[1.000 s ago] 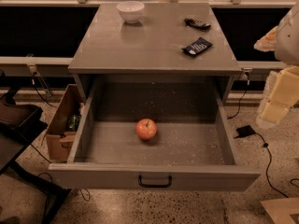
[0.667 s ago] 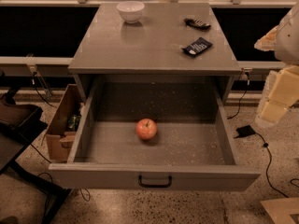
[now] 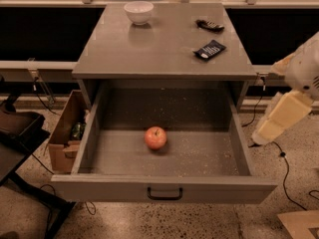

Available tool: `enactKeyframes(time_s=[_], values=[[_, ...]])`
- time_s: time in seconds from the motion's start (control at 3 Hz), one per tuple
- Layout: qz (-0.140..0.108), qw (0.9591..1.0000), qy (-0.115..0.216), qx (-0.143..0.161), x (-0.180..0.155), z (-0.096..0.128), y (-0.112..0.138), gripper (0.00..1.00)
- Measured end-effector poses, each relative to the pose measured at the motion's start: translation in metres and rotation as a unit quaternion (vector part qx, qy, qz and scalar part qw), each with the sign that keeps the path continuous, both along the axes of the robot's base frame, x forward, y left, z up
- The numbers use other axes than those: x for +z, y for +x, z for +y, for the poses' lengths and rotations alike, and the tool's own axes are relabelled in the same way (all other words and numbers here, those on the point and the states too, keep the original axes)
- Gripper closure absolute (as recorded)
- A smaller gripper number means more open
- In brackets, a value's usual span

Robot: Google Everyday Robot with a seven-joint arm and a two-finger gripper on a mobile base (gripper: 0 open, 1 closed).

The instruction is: Pick apple from top drawer and place on counter

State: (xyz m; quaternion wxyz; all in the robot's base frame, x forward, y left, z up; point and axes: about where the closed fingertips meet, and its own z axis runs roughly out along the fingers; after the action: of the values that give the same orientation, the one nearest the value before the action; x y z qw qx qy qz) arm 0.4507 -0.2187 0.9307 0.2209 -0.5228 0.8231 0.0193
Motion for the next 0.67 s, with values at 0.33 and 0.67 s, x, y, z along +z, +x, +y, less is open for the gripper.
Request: enactKeyframes(time_s=[0.33,0.67], values=[[-0.003,0.9909,0.134,-0.011,-0.075,0.027,0.009,0.00],[-0.053,0.9775,0.204,-0.008,-0.090,0.056,0.052,0.00]])
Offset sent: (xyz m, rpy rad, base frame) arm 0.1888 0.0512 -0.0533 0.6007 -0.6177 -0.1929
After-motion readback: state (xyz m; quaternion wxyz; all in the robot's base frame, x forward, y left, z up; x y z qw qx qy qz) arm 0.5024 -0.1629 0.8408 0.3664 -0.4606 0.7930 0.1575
